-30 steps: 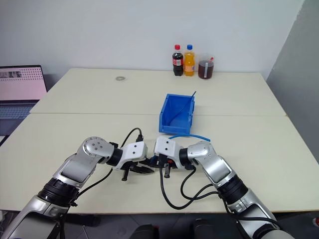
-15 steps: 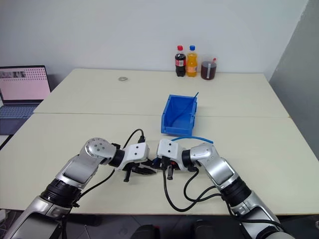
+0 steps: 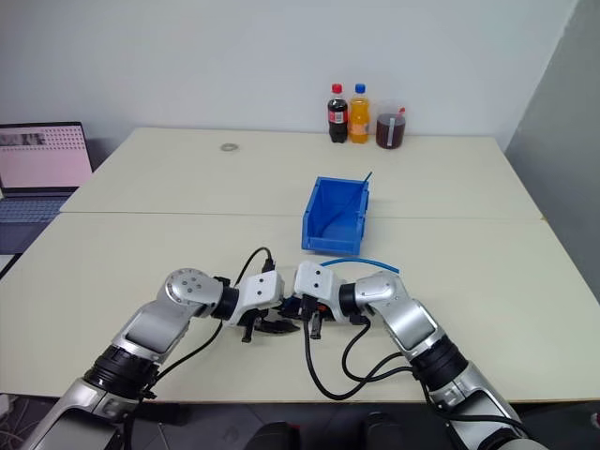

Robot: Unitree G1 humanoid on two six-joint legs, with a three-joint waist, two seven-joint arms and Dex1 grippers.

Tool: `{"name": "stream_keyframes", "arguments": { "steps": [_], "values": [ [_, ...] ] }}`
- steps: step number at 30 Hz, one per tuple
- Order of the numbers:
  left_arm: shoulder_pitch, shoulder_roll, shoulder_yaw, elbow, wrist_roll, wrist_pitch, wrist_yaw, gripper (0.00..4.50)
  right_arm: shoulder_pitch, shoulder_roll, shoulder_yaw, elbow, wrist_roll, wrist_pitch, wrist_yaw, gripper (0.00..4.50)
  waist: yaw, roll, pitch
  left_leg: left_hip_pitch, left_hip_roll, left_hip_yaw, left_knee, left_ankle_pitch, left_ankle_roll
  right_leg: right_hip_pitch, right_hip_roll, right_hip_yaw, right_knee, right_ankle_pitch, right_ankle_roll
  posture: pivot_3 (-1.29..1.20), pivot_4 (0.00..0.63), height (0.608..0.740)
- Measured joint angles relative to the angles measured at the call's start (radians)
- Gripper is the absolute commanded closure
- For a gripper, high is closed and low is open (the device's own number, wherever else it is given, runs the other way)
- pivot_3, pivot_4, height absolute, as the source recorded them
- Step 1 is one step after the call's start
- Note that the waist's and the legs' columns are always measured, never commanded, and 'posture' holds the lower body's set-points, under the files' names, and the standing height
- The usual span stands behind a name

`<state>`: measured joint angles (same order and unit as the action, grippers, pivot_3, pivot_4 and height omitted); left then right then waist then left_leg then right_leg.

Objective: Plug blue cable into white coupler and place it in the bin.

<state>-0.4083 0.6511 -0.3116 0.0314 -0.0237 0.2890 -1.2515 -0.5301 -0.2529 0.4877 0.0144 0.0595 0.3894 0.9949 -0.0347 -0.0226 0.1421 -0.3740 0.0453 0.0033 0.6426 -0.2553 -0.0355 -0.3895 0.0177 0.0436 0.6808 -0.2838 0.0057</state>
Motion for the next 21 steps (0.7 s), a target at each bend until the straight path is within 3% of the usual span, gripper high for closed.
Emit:
{"name": "stream_keyframes", "arguments": {
  "steps": [4, 9, 13, 21],
  "values": [
    [0.062, 0.053, 0.053, -0.048, -0.044, 0.013, 0.009, 1.04, 0.013, -0.001, -0.024, -0.033, 0.023, 0.038, -0.017, 4.37, -0.004, -0.001, 0.007, -0.004, 0.002, -0.002, 0.0, 0.0, 0.0, -0.004, 0.0, -0.002, 0.0, -0.001, -0.002, 0.0, 0.15, 0.74],
    [0.161, 0.141, 0.205, -0.125, -0.144, 0.119, 0.023, 0.0, 0.032, -0.007, -0.104, -0.097, 0.086, 0.155, -0.067, 4.37, 0.001, -0.002, 0.015, -0.02, 0.002, -0.004, 0.002, 0.0, 0.0, -0.018, -0.001, -0.003, 0.003, -0.001, -0.003, 0.0, 0.15, 0.74],
    [0.158, 0.125, 0.315, -0.174, -0.247, 0.212, 0.079, 0.0, 0.007, 0.01, -0.236, -0.16, 0.188, 0.281, -0.125, 4.37, 0.006, -0.002, 0.021, -0.024, 0.002, -0.003, 0.003, 0.0, 0.0, -0.021, -0.002, -0.004, 0.001, 0.0, -0.001, 0.0, 0.15, 0.74],
    [0.013, 0.047, 0.382, -0.184, -0.335, 0.316, 0.223, 0.0, -0.246, 0.015, -0.489, -0.115, 0.328, 0.436, -0.261, 4.37, 0.004, -0.007, 0.028, -0.025, 0.0, -0.002, 0.003, 0.0, 0.0, -0.021, -0.003, -0.002, 0.0, 0.005, -0.001, 0.0, 0.15, 0.74]
  ]
}}
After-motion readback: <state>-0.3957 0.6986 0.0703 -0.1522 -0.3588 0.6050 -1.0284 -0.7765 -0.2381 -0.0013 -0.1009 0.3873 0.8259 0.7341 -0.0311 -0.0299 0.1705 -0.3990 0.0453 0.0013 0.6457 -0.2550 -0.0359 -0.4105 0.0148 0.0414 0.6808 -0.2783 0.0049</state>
